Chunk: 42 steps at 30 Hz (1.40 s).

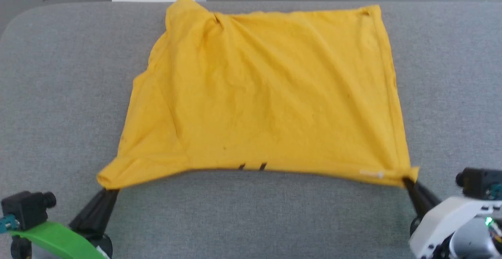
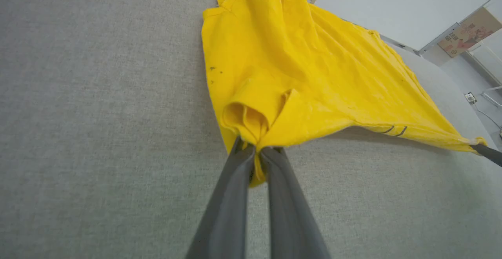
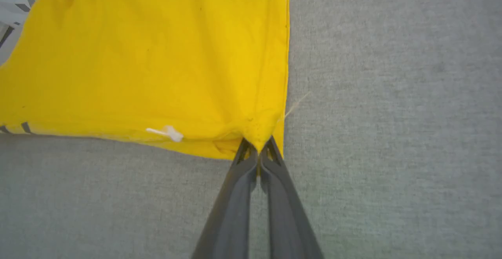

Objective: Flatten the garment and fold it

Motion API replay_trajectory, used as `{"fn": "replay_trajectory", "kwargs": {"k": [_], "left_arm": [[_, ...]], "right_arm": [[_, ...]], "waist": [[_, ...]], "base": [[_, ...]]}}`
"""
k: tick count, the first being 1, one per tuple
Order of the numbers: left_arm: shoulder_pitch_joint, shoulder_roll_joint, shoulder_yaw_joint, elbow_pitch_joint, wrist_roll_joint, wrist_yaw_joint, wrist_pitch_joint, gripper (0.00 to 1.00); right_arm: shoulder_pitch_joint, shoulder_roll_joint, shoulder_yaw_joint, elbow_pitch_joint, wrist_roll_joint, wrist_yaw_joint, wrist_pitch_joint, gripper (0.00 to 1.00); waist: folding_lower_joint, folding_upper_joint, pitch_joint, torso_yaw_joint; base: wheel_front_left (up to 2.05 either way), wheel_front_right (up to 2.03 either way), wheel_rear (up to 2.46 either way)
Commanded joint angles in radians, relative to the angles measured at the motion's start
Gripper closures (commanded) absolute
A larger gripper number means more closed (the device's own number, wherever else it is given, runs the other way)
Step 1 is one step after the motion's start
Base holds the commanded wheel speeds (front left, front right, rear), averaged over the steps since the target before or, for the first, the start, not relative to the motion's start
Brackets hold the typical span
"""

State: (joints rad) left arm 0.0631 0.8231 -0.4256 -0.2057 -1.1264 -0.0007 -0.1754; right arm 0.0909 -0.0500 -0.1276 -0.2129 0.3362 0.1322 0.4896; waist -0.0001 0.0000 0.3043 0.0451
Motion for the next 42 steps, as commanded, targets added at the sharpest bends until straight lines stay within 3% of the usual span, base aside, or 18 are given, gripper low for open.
{"fn": "replay_trajectory", "kwargs": {"k": [1, 9, 19, 30, 42], "left_arm": [[0.029, 0.014, -0.005, 0.0, -0.018, 0.006, 0.013, 1.0], [0.147, 0.05, -0.055, -0.037, -0.088, 0.035, 0.106, 1.0], [0.283, 0.086, -0.064, -0.113, -0.159, 0.082, 0.132, 1.0], [0.243, 0.108, -0.027, -0.18, -0.094, 0.089, 0.083, 1.0], [-0.045, 0.111, -0.028, -0.119, 0.04, 0.012, 0.146, 1.0]], "right_arm": [[0.031, 0.0, 0.01, -0.003, 0.012, -0.002, 0.034, 1.0], [0.191, 0.0, -0.001, -0.026, 0.082, -0.002, 0.26, 1.0], [0.348, 0.0, -0.088, -0.067, 0.166, -0.002, 0.361, 1.0], [0.284, 0.0, -0.06, -0.116, 0.127, -0.002, 0.28, 1.0], [0.039, -0.021, -0.02, -0.077, 0.024, -0.002, 0.202, 1.0]], "waist": [[0.0001, 0.0, -0.038, 0.0], [0.0001, 0.0, -0.128, -0.004], [0.0001, 0.0, -0.195, 0.008], [0.0001, 0.0, -0.182, 0.002], [0.0001, 0.0, -0.07, -0.017]], "base": [[0.0, 0.0, 0.0], [0.0, 0.0, 0.0], [0.0, 0.0, 0.0], [0.0, 0.0, 0.0], [0.0, 0.0, 0.0]]}}
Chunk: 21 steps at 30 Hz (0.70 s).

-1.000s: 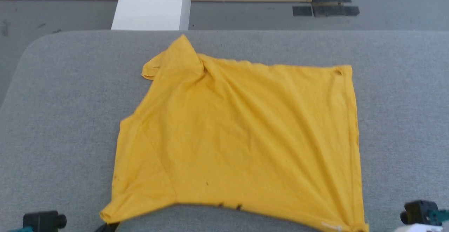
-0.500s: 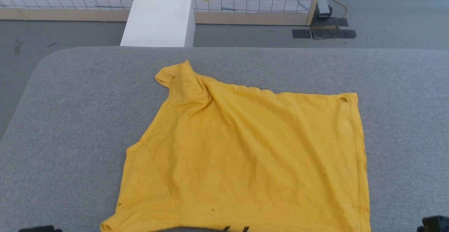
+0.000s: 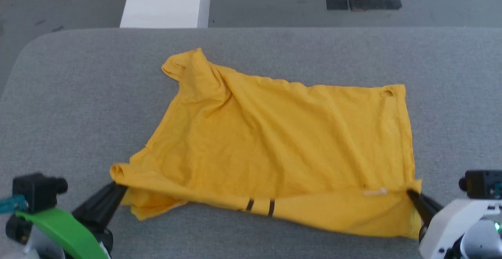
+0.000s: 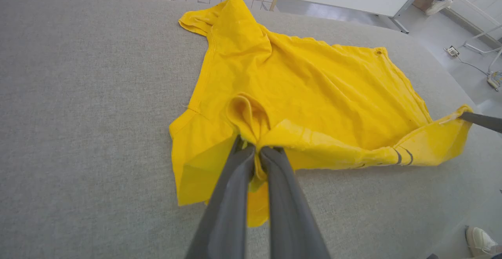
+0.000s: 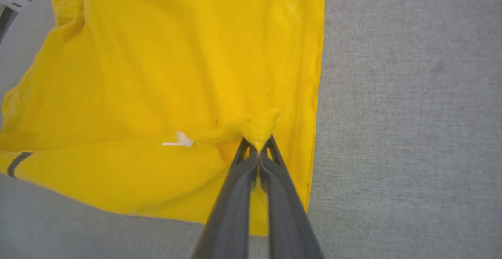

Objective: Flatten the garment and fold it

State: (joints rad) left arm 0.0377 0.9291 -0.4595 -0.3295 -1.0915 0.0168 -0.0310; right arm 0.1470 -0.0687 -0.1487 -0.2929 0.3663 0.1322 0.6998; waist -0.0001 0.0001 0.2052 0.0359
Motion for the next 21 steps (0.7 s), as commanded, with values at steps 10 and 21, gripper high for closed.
{"fn": "replay_trajectory", "kwargs": {"k": [10, 21], "left_arm": [[-0.187, -0.054, -0.01, 0.133, 0.012, -0.076, 0.031, 1.0], [-0.313, -0.161, -0.104, 0.351, 0.029, -0.123, 0.085, 1.0]], "right_arm": [[-0.173, -0.01, 0.009, 0.1, -0.083, -0.002, -0.128, 1.0], [-0.256, -0.01, 0.055, 0.284, -0.124, -0.002, -0.163, 1.0]], "waist": [[0.0001, -0.0001, 0.11, -0.012], [0.0001, -0.0001, 0.134, -0.013]], "base": [[0.0, 0.0, 0.0], [0.0, 0.0, 0.0]]}}
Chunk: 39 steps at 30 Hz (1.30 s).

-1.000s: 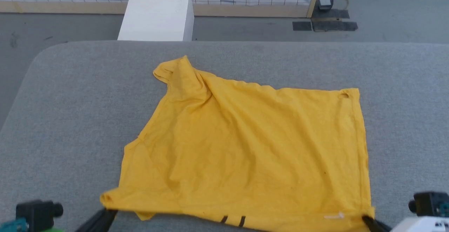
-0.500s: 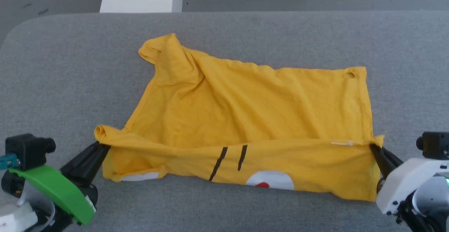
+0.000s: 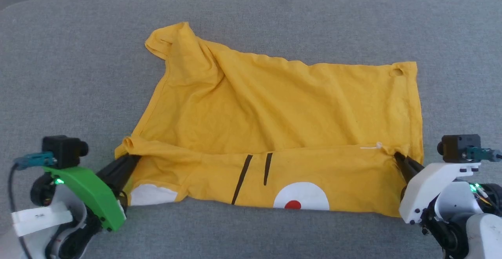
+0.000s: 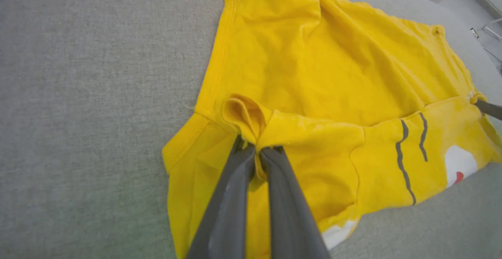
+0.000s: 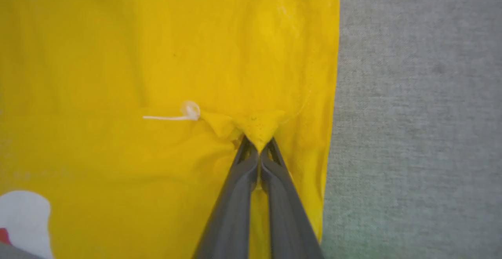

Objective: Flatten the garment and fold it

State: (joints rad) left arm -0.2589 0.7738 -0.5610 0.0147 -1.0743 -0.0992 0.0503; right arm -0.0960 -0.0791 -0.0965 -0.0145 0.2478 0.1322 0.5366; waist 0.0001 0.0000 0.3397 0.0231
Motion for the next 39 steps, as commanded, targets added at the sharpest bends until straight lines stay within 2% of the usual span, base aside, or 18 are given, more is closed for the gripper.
{"fn": "replay_trajectory", "kwargs": {"k": [1, 2, 3, 7, 9, 10, 11, 14, 19, 21, 25, 27, 29, 31, 34, 35, 39], "left_arm": [[-0.022, -0.012, -0.016, 0.024, 0.012, -0.009, 0.016, 1.0], [-0.028, -0.019, -0.033, 0.044, 0.012, -0.012, 0.033, 1.0], [-0.031, -0.023, -0.046, 0.058, 0.011, -0.015, 0.048, 1.0], [-0.046, -0.036, -0.078, 0.103, 0.009, -0.02, 0.082, 1.0], [-0.05, -0.042, -0.081, 0.12, 0.003, -0.021, 0.083, 1.0], [-0.052, -0.043, -0.081, 0.127, 0.001, -0.022, 0.083, 1.0], [-0.052, -0.045, -0.079, 0.132, -0.002, -0.021, 0.08, 0.93], [-0.055, -0.051, -0.066, 0.146, -0.004, -0.015, 0.057, 0.0], [-0.043, -0.058, -0.02, 0.133, -0.014, 0.0, -0.021, 0.0], [-0.026, -0.054, 0.01, 0.112, -0.004, 0.019, -0.083, 0.0], [0.043, -0.056, 0.086, 0.048, 0.022, 0.09, -0.241, 0.0], [0.083, -0.075, 0.147, 0.01, 0.046, 0.144, -0.294, 0.0], [0.128, -0.109, 0.214, -0.037, 0.089, 0.187, -0.309, 0.0], [0.167, -0.184, 0.323, -0.105, 0.161, 0.211, -0.311, 0.0], [0.251, -0.279, 0.44, -0.187, 0.34, 0.206, -0.312, 0.0], [0.279, -0.293, 0.453, -0.204, 0.432, 0.198, -0.312, 0.0], [0.356, -0.405, 0.502, -0.231, 0.602, 0.167, -0.312, 0.0]], "right_arm": [[-0.015, 0.0, 0.005, 0.02, -0.007, -0.002, 0.005, 1.0], [-0.016, -0.001, 0.007, 0.038, -0.009, -0.002, 0.015, 1.0], [-0.016, -0.001, 0.011, 0.051, -0.008, -0.002, 0.025, 0.93], [-0.016, 0.001, 0.014, 0.079, 0.002, -0.002, 0.06, 0.58], [-0.014, 0.003, 0.011, 0.08, 0.008, -0.002, 0.077, 0.0], [-0.014, 0.005, 0.008, 0.078, 0.013, -0.002, 0.08, 0.0], [-0.014, 0.006, 0.005, 0.076, 0.015, -0.002, 0.083, 0.0], [-0.012, 0.009, -0.004, 0.06, 0.023, -0.002, 0.079, 0.0], [0.006, 0.014, -0.026, -0.013, 0.056, -0.002, 0.036, 0.0], [0.025, 0.017, -0.035, -0.06, 0.063, -0.002, 0.004, 0.0], [0.074, 0.022, -0.062, -0.152, 0.043, -0.002, -0.1, 0.0], [0.102, 0.024, -0.074, -0.189, 0.015, -0.002, -0.169, 0.0], [0.131, 0.027, -0.081, -0.213, -0.015, -0.002, -0.245, 0.0], [0.161, 0.028, -0.085, -0.222, -0.029, -0.002, -0.332, 0.0], [0.201, 0.028, -0.074, -0.195, -0.023, -0.002, -0.463, 0.0], [0.213, 0.028, -0.065, -0.181, -0.04, -0.002, -0.507, 0.0], [0.238, 0.029, -0.057, -0.113, -0.111, -0.002, -0.657, 0.0]], "waist": [[-0.0001, 0.0, -0.002, -0.001], [-0.0001, 0.0, -0.004, -0.002], [-0.0001, 0.0, -0.005, -0.002], [-0.0001, 0.0, -0.012, -0.004], [-0.0001, 0.0, -0.017, -0.006], [-0.0001, 0.0, -0.02, -0.007], [-0.0001, 0.0, -0.022, -0.008], [-0.0001, 0.0, -0.034, -0.008], [-0.0001, 0.0, -0.059, 0.0], [-0.0001, 0.0, -0.07, 0.003], [-0.0001, 0.0, -0.095, 0.006], [-0.0001, 0.0, -0.106, 0.01], [-0.0001, 0.0, -0.113, 0.013], [-0.0001, 0.0, -0.12, 0.019], [-0.0001, 0.0, -0.126, 0.02], [-0.0001, 0.0, -0.129, 0.019], [-0.0001, 0.0, -0.144, 0.021]], "base": [[0.0, 0.0, 0.0], [0.0, 0.0, 0.0], [0.0, 0.0, 0.0], [0.0, 0.0, 0.0], [0.0, 0.0, 0.0], [0.0, 0.0, 0.0], [0.0, 0.0, 0.0], [0.0, 0.0, 0.0], [0.0, 0.0, 0.0], [0.0, 0.0, 0.0], [0.0, 0.0, 0.0], [0.0, 0.0, 0.0], [0.0, 0.0, 0.0], [0.0, 0.0, 0.0], [0.0, 0.0, 0.0], [0.0, 0.0, 0.0], [0.0, 0.0, 0.0]]}}
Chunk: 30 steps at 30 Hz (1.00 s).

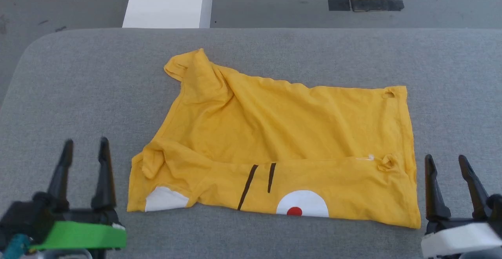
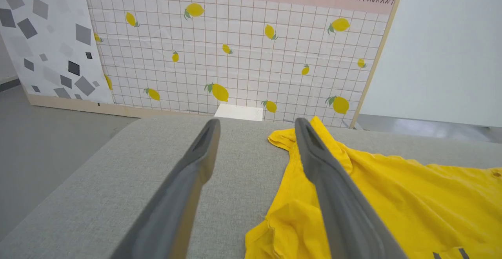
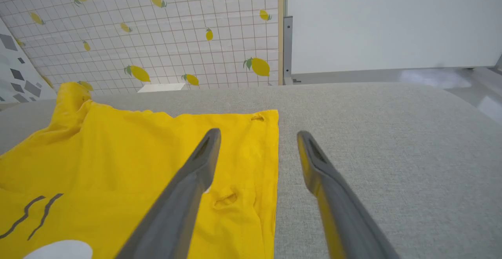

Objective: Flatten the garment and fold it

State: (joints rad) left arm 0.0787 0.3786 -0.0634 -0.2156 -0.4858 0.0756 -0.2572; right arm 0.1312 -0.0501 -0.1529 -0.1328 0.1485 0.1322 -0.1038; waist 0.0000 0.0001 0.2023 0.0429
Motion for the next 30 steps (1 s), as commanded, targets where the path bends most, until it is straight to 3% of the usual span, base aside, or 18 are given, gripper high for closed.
{"fn": "replay_trajectory", "kwargs": {"k": [1, 6, 12, 17, 26, 30], "left_arm": [[0.033, -0.032, 0.013, 0.001, 0.035, -0.016, -0.004, 0.0], [0.104, -0.133, 0.054, 0.045, 0.107, -0.066, -0.004, 0.0], [0.12, -0.183, 0.104, 0.081, 0.153, -0.128, -0.004, 0.0], [0.098, -0.143, 0.091, 0.142, 0.174, -0.161, 0.017, 0.0], [0.002, -0.006, -0.003, 0.242, 0.029, -0.202, 0.356, 0.0], [-0.03, 0.019, -0.019, 0.288, -0.062, -0.204, 0.455, 0.0]], "right_arm": [[0.016, 0.0, -0.005, 0.017, -0.022, -0.002, -0.046, 0.0], [0.043, 0.0, -0.029, 0.092, -0.027, -0.002, -0.134, 0.0], [0.039, 0.0, -0.025, 0.141, -0.024, -0.002, -0.154, 0.0], [0.025, 0.0, -0.032, 0.141, -0.037, -0.002, -0.157, 0.0], [0.004, 0.0, -0.018, 0.149, -0.042, -0.002, -0.158, 0.0], [-0.003, 0.0, -0.012, 0.153, -0.042, -0.002, -0.158, 0.0]], "waist": [[0.0, -0.0001, -0.011, 0.001], [0.0, -0.0001, -0.035, 0.001], [0.0, -0.0001, -0.049, -0.003], [0.0, -0.0001, -0.04, -0.002], [0.0, -0.0001, -0.003, -0.001], [0.0, -0.0001, 0.013, -0.011]], "base": [[0.0, 0.0, 0.0], [0.0, 0.0, 0.0], [0.0, 0.0, 0.0], [0.0, 0.0, 0.0], [0.0, 0.0, 0.0], [0.0, 0.0, 0.0]]}}
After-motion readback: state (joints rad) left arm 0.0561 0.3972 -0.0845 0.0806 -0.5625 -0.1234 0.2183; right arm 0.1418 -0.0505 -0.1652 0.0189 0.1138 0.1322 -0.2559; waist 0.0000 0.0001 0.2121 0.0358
